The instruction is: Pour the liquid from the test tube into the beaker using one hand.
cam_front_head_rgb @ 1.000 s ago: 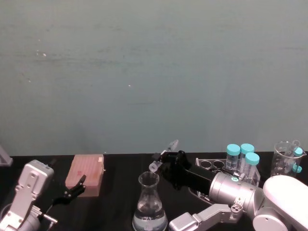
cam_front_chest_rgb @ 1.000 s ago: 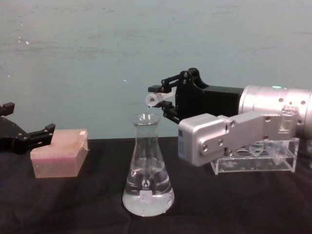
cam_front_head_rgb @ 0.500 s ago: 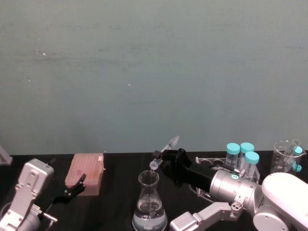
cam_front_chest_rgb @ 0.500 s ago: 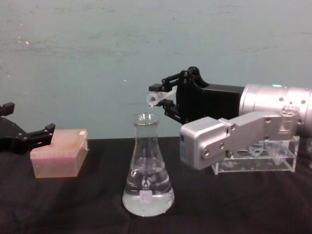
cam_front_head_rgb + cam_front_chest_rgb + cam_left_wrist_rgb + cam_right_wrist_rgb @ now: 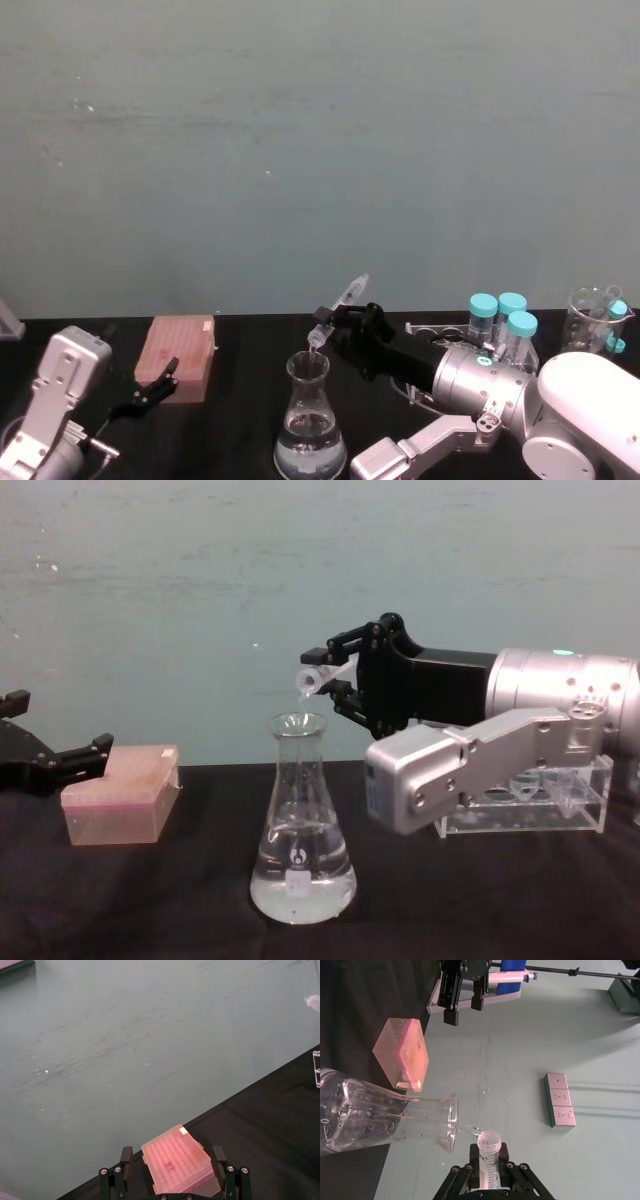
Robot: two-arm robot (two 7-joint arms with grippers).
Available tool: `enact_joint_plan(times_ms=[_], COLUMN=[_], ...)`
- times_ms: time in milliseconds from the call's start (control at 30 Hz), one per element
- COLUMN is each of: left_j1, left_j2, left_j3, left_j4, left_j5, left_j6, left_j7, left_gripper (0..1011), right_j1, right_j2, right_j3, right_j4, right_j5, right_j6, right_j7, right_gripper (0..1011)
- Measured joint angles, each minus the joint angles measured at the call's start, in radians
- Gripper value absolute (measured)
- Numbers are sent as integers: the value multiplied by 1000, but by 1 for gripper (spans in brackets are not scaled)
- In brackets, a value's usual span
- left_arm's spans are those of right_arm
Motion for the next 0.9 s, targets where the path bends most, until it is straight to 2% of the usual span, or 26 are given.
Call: enact_joint_plan(times_ms=[467,900], left_j1=[0,0], left_j2=[0,0], left_j3=[0,0], left_j4=[0,0], left_j5=[0,0], left_j6=[0,0], left_j7=[0,0], left_gripper=[1000,1000], right_j1=[25,37], right_j2=[6,11], right_j3=[-28,-42], right_j4=[11,15], right_j5=[-34,-43], right_j6=[5,8], right_j7=[-26,-37], right_gripper=[204,204])
